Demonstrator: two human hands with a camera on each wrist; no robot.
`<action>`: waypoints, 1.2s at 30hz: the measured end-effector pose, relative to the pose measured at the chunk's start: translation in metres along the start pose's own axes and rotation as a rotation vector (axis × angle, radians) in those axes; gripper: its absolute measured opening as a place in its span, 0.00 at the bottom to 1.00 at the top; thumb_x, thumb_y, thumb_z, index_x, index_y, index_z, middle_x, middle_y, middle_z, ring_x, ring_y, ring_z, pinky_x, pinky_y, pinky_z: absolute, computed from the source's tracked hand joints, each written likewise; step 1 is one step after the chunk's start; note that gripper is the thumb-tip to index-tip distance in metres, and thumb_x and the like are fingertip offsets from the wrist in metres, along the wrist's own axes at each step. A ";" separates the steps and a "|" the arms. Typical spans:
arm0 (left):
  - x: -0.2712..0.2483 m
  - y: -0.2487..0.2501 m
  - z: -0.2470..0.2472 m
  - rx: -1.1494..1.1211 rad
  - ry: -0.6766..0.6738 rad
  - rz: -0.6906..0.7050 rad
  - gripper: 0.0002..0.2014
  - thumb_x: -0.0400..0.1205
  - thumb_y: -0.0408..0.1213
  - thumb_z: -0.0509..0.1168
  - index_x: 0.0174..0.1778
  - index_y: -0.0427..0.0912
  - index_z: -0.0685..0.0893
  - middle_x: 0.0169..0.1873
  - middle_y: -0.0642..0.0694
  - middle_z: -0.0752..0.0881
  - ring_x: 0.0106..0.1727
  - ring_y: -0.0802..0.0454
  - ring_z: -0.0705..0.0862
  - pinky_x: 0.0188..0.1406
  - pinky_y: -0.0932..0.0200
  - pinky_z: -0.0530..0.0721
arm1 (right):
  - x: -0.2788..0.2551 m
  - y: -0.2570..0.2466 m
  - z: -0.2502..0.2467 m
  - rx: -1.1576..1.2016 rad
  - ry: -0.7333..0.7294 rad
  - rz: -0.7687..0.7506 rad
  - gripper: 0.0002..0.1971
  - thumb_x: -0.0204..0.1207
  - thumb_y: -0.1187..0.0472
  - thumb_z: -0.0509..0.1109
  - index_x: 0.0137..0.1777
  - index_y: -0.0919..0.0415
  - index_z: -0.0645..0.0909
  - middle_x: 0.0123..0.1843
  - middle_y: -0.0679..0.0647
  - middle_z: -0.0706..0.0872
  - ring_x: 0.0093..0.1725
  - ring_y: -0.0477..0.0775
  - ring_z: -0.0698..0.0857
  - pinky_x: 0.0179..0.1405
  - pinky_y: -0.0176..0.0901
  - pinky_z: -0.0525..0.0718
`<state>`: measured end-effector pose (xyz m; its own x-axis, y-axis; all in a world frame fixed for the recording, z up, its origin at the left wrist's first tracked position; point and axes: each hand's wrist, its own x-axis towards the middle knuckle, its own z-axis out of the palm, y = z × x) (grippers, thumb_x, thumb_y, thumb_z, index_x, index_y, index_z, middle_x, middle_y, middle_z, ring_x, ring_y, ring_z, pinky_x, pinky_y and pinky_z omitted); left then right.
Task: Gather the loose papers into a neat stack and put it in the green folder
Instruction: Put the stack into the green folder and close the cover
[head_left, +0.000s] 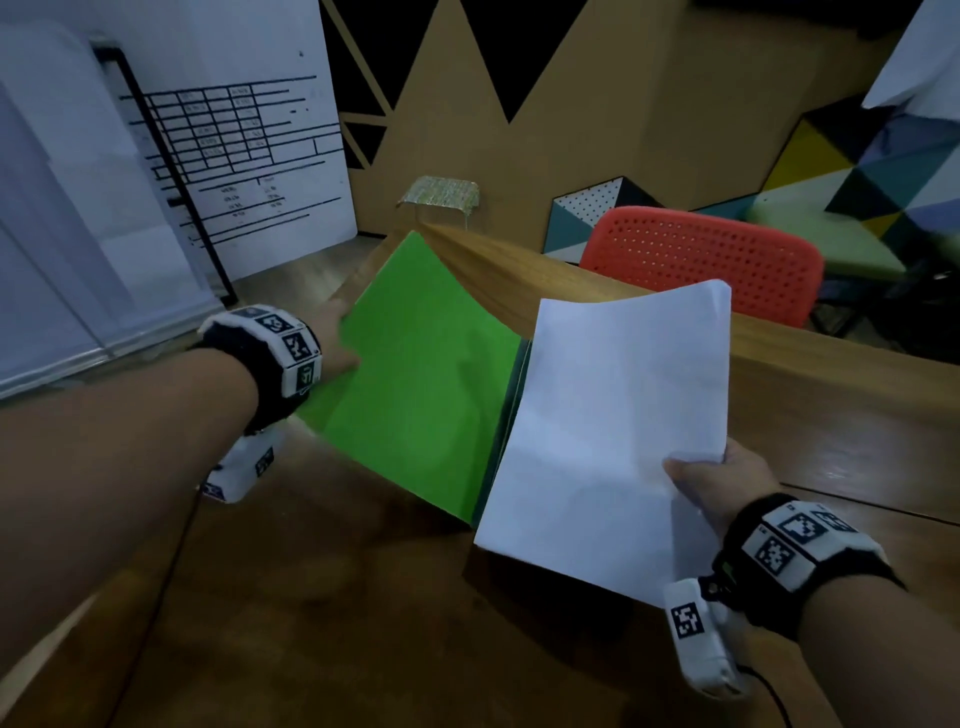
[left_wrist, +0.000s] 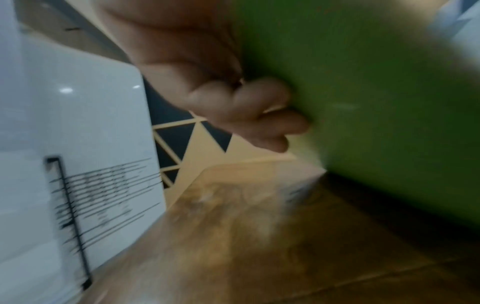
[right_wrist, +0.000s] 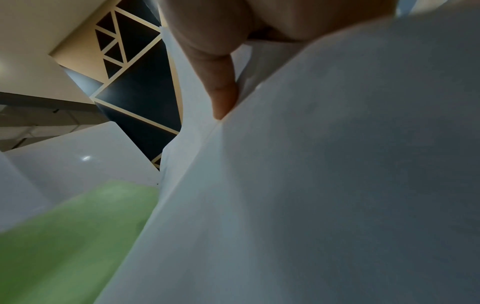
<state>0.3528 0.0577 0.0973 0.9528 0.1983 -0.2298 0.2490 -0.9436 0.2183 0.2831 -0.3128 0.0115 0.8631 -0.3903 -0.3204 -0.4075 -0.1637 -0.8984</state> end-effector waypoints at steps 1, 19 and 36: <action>-0.007 0.004 -0.008 -0.013 0.024 0.044 0.35 0.78 0.35 0.65 0.79 0.43 0.56 0.59 0.31 0.79 0.40 0.43 0.77 0.32 0.57 0.74 | -0.007 -0.001 -0.002 -0.009 0.004 0.000 0.16 0.68 0.73 0.74 0.56 0.65 0.81 0.49 0.66 0.85 0.48 0.64 0.84 0.54 0.59 0.82; -0.293 0.021 -0.020 -0.017 -0.316 0.369 0.32 0.76 0.34 0.54 0.78 0.47 0.53 0.68 0.36 0.75 0.65 0.37 0.77 0.64 0.43 0.79 | -0.192 0.111 -0.021 -0.221 -0.161 0.292 0.23 0.60 0.69 0.74 0.58 0.72 0.81 0.53 0.68 0.86 0.54 0.69 0.85 0.60 0.62 0.84; -0.342 0.018 0.002 -0.094 -0.279 0.381 0.34 0.77 0.32 0.55 0.80 0.51 0.53 0.69 0.39 0.76 0.66 0.40 0.78 0.65 0.44 0.80 | -0.239 0.125 -0.045 -0.328 -0.172 0.320 0.20 0.72 0.71 0.70 0.65 0.70 0.77 0.52 0.64 0.82 0.52 0.62 0.80 0.50 0.45 0.77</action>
<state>0.0307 -0.0278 0.1782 0.8995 -0.2483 -0.3596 -0.0822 -0.9044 0.4188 0.0123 -0.2810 -0.0106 0.7050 -0.3170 -0.6344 -0.7088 -0.3473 -0.6140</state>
